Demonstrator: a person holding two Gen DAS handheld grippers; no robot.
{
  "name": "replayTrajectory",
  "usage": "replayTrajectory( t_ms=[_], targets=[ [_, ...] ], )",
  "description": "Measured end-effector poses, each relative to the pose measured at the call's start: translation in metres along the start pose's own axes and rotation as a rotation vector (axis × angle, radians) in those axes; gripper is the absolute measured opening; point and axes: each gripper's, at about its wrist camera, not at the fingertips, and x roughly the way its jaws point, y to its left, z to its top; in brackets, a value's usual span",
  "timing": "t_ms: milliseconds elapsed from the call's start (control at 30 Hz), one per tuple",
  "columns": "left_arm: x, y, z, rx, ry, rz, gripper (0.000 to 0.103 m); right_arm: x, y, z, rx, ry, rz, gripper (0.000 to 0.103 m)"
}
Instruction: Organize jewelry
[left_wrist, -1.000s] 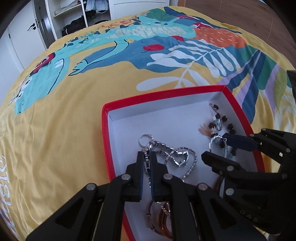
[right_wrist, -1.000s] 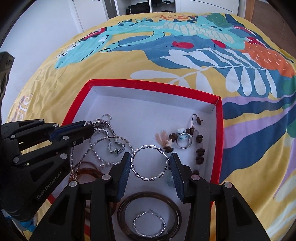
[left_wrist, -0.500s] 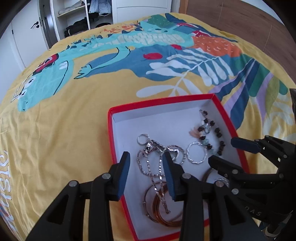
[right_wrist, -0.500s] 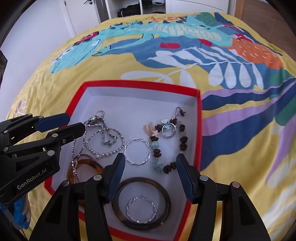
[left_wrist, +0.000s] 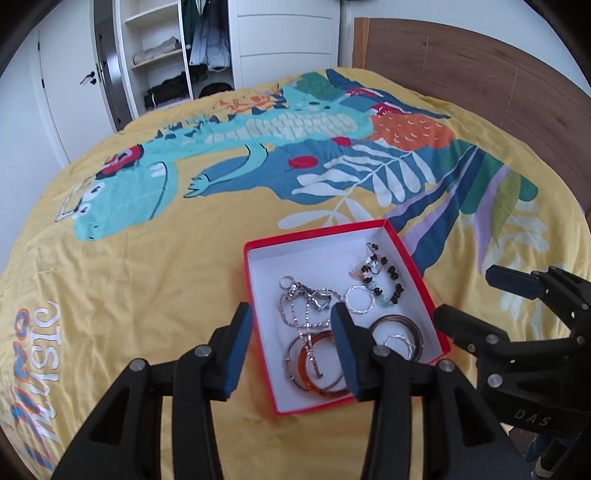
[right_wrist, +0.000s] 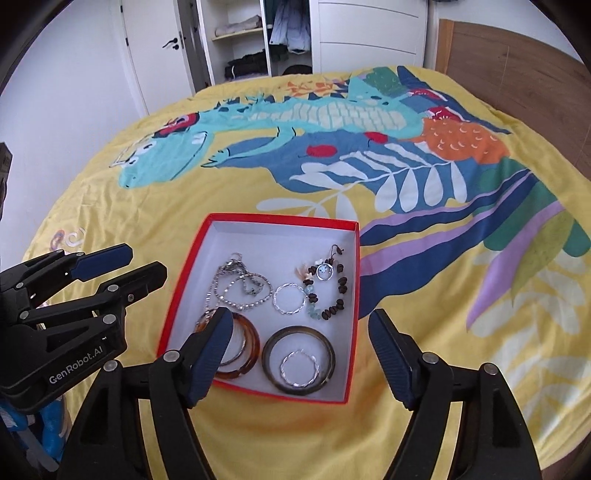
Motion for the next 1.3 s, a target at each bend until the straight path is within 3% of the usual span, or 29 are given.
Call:
replayTrajectory(
  t_ms=[400, 700, 867, 1300],
  targets=[
    [-0.093, 0.023, -0.035, -0.039, -0.134, 0.114, 0.042, -0.074, 0.035, -0.031, -0.008, -0.083, 0.007, 0.08],
    [-0.16, 0.061, -0.066, -0.098, -0.184, 0.172, 0.042, -0.125, 0.085, -0.052, -0.045, -0.174, 0.038, 0.085],
    [-0.195, 0.085, -0.091, -0.126, -0.207, 0.192, 0.043, -0.147, 0.116, -0.067, -0.074, -0.205, 0.064, 0.086],
    [-0.272, 0.124, -0.156, -0.204, -0.312, 0.329, 0.044, -0.195, 0.182, -0.109, -0.179, -0.266, 0.1, 0.088]
  ],
)
